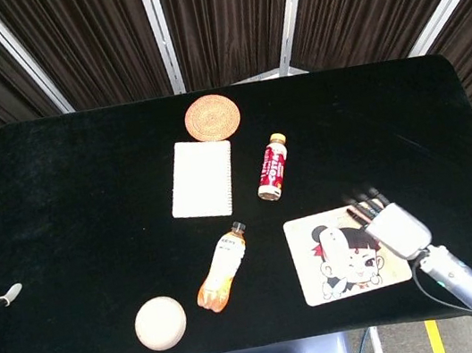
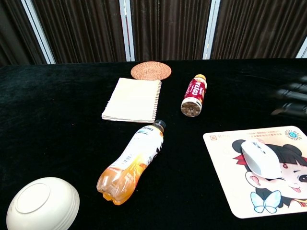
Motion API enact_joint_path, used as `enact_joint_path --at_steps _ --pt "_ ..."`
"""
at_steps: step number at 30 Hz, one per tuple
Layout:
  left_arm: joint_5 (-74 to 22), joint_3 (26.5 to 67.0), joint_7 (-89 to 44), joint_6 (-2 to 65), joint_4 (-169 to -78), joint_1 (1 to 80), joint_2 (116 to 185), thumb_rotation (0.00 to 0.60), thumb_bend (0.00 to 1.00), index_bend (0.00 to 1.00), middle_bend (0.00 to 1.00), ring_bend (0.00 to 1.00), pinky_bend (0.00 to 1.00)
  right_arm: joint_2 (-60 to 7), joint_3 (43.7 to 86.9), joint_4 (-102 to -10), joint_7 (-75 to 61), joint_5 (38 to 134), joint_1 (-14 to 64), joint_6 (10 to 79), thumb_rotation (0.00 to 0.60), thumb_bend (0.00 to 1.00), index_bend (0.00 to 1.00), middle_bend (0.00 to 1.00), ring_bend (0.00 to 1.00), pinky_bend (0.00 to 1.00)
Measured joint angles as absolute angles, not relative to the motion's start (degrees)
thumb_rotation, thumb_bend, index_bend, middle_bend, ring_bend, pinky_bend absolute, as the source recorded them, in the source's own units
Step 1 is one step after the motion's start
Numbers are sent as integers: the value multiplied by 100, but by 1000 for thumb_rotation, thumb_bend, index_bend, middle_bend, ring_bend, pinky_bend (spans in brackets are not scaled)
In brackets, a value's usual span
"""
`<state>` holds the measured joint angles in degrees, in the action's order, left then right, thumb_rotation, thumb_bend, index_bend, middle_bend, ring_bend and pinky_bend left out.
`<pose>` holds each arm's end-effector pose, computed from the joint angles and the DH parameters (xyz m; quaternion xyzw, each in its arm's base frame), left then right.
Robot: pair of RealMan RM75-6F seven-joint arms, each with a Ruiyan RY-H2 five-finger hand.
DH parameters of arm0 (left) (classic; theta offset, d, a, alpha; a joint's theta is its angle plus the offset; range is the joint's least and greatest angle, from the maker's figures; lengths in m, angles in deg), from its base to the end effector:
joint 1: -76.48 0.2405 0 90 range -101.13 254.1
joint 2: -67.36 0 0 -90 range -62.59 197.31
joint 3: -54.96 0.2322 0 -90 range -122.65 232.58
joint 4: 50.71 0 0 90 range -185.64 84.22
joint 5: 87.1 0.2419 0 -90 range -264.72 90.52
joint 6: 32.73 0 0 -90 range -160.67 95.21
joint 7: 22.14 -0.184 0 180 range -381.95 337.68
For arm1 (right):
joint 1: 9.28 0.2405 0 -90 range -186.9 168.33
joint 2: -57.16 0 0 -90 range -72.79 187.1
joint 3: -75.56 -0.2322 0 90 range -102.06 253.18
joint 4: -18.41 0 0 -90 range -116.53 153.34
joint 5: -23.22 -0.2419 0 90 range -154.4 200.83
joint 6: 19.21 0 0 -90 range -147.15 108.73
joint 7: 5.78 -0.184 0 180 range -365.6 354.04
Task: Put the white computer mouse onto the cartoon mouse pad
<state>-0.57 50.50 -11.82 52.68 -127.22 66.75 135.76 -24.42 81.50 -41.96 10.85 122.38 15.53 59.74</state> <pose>-0.3276 0.2608 0.1363 -0.6004 -0.3447 -0.4217 0.5855 -0.2820 -0.2966 0.0216 0.8168 -0.0731 0.2804 0.4988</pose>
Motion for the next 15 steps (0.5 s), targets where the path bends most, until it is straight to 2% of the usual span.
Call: enact_joint_path --at_steps 6,10,15 --pt "94 5093 -1021 5428 -12897 6723 13504 600 91 0 0 0 0 -2241 7844 -4768 68 11586 1119 6335 600 60 134 0 0 0" --pt "169 5122 -1135 5586 -12996 6787 13492 600 92 0 0 0 0 -1938 7680 -5536 -883 11033 706 6496 600 54 91 0 0 0" --pt "279 5189 -1384 5774 -13087 6892 13548 600 92 0 0 0 0 -1551 7604 -6260 -1306 10533 141 6739 600 53 54 0 0 0"
